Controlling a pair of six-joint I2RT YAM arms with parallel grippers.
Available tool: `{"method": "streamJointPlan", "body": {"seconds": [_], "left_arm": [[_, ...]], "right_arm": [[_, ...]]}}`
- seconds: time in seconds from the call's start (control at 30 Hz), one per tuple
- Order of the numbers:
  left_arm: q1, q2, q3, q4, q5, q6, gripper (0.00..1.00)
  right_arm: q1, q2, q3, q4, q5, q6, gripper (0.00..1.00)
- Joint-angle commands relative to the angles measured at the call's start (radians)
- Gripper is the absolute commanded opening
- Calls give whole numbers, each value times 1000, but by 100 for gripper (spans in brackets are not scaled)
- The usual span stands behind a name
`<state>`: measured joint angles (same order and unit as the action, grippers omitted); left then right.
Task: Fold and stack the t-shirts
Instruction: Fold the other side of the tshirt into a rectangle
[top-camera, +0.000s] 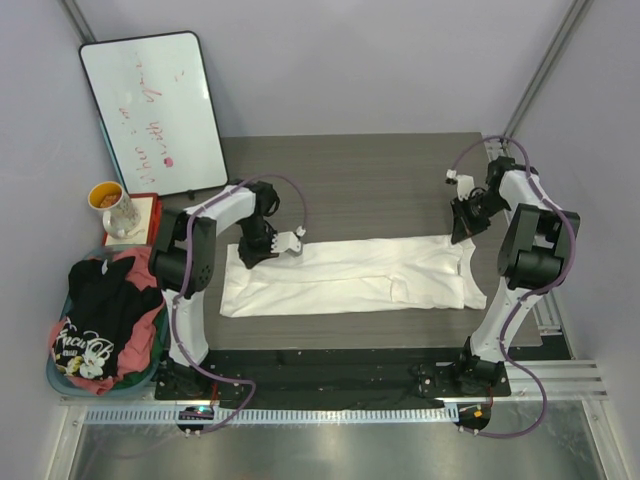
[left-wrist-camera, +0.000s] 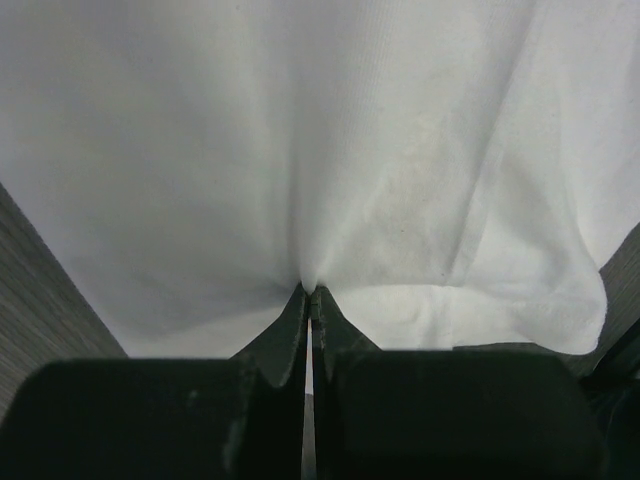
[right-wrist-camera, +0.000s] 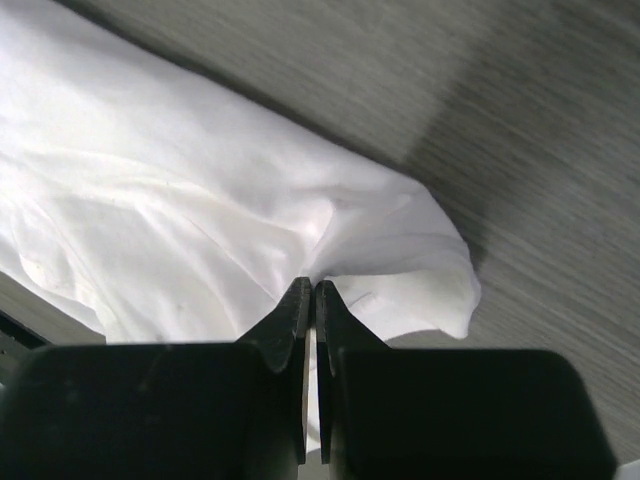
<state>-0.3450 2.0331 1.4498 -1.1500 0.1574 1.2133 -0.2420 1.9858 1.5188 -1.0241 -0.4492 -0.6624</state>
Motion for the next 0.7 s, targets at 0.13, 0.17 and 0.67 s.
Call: {"method": "streamJointPlan", "body": {"seconds": [0.13,0.17,0.67], "left_arm": [[5,-19,-55,-20,-18,51,0],[5,-19,-55,-20,-18,52,0],[5,-24,-46,-43,-33,57,9]], "right_arm": [[-37,-99,-39,-17,70,-97,6],[-39,-97,-40,-16,72,-100,6],[-42,-110,-89,4,112,-180,41]]}}
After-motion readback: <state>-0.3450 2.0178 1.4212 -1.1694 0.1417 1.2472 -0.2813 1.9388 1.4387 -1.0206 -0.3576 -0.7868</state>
